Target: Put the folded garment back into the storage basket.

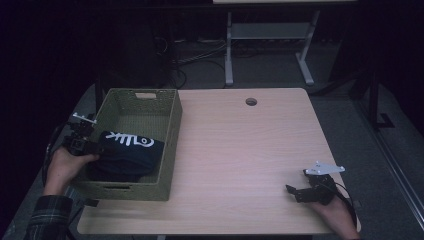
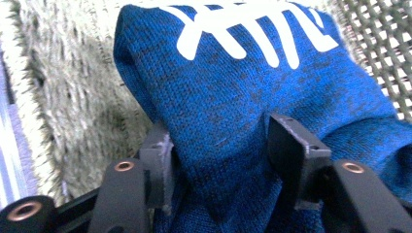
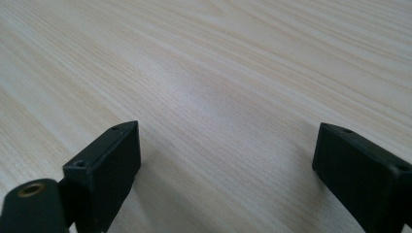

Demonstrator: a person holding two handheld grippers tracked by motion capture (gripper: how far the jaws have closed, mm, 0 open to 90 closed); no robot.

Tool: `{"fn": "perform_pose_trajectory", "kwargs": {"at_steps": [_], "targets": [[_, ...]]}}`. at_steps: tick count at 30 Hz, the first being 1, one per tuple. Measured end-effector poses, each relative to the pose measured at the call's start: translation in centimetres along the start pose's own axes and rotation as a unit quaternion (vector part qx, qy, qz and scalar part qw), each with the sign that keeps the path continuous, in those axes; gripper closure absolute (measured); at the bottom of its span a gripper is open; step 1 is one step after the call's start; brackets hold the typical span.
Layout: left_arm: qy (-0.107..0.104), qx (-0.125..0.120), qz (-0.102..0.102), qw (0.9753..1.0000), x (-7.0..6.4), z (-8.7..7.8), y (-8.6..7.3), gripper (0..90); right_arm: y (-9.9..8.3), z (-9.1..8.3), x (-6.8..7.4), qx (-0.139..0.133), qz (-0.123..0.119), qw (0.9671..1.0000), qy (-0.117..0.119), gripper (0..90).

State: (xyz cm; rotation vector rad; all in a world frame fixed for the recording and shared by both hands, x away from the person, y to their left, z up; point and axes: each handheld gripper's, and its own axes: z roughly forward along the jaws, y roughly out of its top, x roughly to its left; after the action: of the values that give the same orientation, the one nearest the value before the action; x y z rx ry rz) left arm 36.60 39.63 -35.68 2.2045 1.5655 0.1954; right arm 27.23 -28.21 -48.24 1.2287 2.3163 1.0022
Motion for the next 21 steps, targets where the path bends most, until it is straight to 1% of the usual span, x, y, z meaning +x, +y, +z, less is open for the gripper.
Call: {"fn": "perform_pose_trajectory", "kwargs": {"at_steps": [4,7,9,10,12,15,16,19,21], "targets": [[0.014,-0.003,-0.003,0.9999,0.0,-0.1,-0.1,40.0,0.0,0.0,0.0,0.0,0.001,1.0,0.0,9.7],[0.023,-0.013,-0.006,0.9996,0.0,-0.6,-0.2,37.7,0.0,0.0,0.0,0.0,0.0,1.0,0.0,9.7],[0.03,-0.014,-0.007,0.9994,0.0,-0.9,-0.2,36.6,0.0,0.0,0.0,0.0,0.0,1.0,0.0,9.7],[0.032,-0.02,-0.008,0.9993,0.0,-1.2,-0.2,35.7,0.0,0.0,0.0,0.0,0.0,1.0,0.0,9.7],[0.029,-0.027,-0.006,0.9992,-0.1,-1.6,-0.2,35.6,0.0,0.0,0.0,0.0,0.0,1.0,0.0,9.7],[0.026,-0.04,-0.001,0.9989,-0.8,-2.1,0.0,33.9,0.0,0.0,0.0,0.0,0.0,1.0,0.0,9.7],[0.022,-0.045,0.005,0.9987,-1.1,-2.3,0.1,33.2,0.0,0.0,0.0,0.0,0.0,1.0,0.0,9.7],[0.011,-0.051,0.014,0.9985,-2.1,-2.4,0.5,32.7,0.0,0.0,0.0,0.0,0.0,1.0,0.0,9.7],[0.008,-0.056,0.022,0.9981,-3.0,-2.4,0.9,31.8,0.0,0.0,0.0,0.0,0.0,1.0,0.0,9.7]]}}
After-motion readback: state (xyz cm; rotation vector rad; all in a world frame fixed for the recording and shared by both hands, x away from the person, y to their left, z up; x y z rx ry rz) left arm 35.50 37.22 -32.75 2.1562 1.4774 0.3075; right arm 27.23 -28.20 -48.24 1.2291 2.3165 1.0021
